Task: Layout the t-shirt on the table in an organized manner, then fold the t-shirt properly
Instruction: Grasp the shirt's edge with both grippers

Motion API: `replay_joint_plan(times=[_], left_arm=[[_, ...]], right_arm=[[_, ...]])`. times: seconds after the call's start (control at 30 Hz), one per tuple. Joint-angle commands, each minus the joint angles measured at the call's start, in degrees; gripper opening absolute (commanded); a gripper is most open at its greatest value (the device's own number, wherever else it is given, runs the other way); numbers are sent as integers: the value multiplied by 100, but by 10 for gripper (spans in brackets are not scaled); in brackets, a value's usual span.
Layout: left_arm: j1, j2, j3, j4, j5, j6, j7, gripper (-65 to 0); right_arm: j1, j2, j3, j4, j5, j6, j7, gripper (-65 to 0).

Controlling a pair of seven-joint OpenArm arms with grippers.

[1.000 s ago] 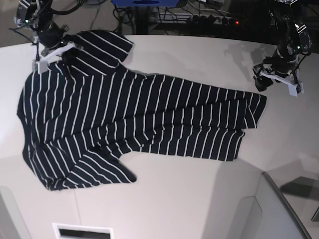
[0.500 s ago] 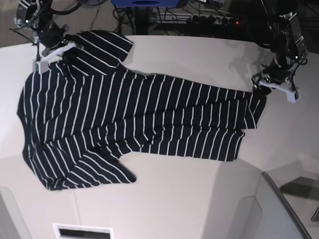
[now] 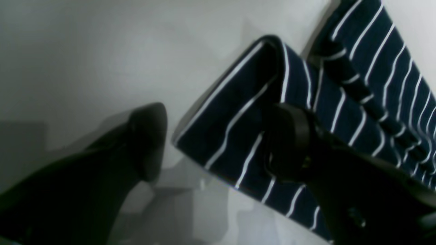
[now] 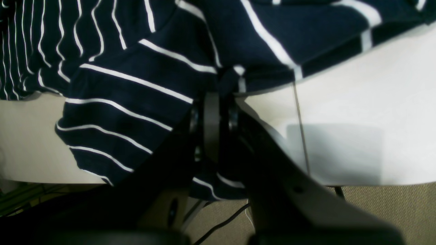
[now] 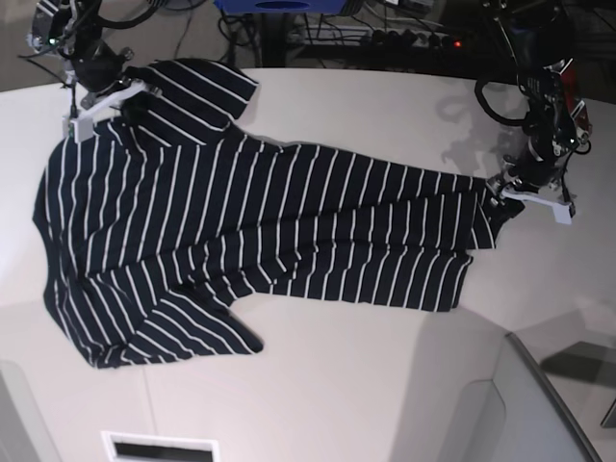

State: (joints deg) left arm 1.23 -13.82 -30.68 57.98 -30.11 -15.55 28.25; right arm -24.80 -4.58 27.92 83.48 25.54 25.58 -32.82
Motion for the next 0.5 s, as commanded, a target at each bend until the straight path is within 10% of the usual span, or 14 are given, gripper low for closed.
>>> replay_joint_plan(times=[0.0, 0.23, 0.47], left_arm=[[13, -11, 21, -52, 88, 56, 318, -211], [66, -20, 21, -61, 88, 56, 318, -229], [83, -20, 21, -61, 88, 65, 318, -594]], right_arm=[[-39, 32, 25, 25, -53, -13, -90, -645], [-21, 32, 25, 25, -53, -13, -90, -645], [-13, 40, 25, 25, -53, -13, -90, -645]])
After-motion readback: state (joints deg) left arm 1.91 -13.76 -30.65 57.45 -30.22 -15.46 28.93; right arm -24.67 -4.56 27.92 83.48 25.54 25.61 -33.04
